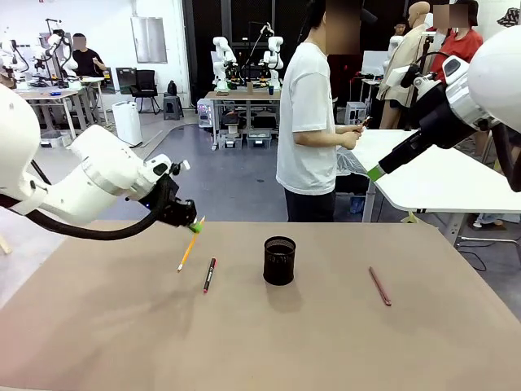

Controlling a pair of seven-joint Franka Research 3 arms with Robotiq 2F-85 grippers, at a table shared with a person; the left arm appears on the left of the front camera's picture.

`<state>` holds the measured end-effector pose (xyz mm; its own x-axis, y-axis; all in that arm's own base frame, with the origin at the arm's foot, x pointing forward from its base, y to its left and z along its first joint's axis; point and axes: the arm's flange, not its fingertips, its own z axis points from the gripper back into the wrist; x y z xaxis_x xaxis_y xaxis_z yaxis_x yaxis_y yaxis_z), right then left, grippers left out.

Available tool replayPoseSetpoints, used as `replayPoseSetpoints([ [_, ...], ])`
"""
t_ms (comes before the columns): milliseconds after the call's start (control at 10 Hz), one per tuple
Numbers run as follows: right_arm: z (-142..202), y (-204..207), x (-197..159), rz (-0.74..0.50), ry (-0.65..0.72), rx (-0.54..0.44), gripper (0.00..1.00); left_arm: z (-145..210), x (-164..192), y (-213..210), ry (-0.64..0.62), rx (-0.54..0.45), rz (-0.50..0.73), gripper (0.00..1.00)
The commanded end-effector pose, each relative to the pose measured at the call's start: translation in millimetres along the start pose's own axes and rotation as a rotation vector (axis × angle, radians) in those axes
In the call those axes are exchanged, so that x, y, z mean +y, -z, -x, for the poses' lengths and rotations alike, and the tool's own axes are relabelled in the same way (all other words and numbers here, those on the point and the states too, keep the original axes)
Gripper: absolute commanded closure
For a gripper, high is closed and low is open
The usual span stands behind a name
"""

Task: Place the pens into the pen holder.
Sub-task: Pick up a writing instrument from the table and place it into the Pen holder.

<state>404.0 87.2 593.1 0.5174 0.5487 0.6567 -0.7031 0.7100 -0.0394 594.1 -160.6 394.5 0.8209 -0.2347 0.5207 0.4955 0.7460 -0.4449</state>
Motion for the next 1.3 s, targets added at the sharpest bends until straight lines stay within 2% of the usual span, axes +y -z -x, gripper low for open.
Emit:
replayPoseSetpoints([
  [0,0,-1,-1,-0.008,0.001,-0.006,0.0,32,-22,-7,0.262,-0.212,0.089,1.0],
  [200,0,-1,-1,-0.008,0.001,-0.006,0.0,35,-45,-27,0.452,-0.394,0.208,1.0],
  [300,0,-1,-1,-0.008,0.001,-0.006,0.0,34,-53,-36,0.5,-0.44,0.26,1.0],
  [400,0,-1,-1,-0.008,0.001,-0.006,0.0,37,-59,-46,0.547,-0.457,0.332,1.0],
  [500,0,-1,-1,-0.008,0.001,-0.006,0.0,-14,-79,-37,0.401,-0.386,0.118,1.0],
  [700,0,-1,-1,-0.008,0.001,-0.006,0.0,-14,-79,-37,0.401,-0.386,0.118,1.0],
  [800,0,-1,-1,-0.008,0.001,-0.006,0.0,-3,-79,-44,0.467,-0.442,0.169,1.0],
  [900,0,-1,-1,-0.008,0.001,-0.006,0.0,-3,-79,-39,0.525,-0.53,0.277,1.0],
  [1000,0,-1,-1,-0.008,0.001,-0.006,0.0,-4,-79,-26,0.615,-0.548,0.268,1.0],
  [1200,0,-1,-1,-0.008,0.001,-0.006,0.0,-3,-77,-17,0.656,-0.591,0.335,1.0],
])
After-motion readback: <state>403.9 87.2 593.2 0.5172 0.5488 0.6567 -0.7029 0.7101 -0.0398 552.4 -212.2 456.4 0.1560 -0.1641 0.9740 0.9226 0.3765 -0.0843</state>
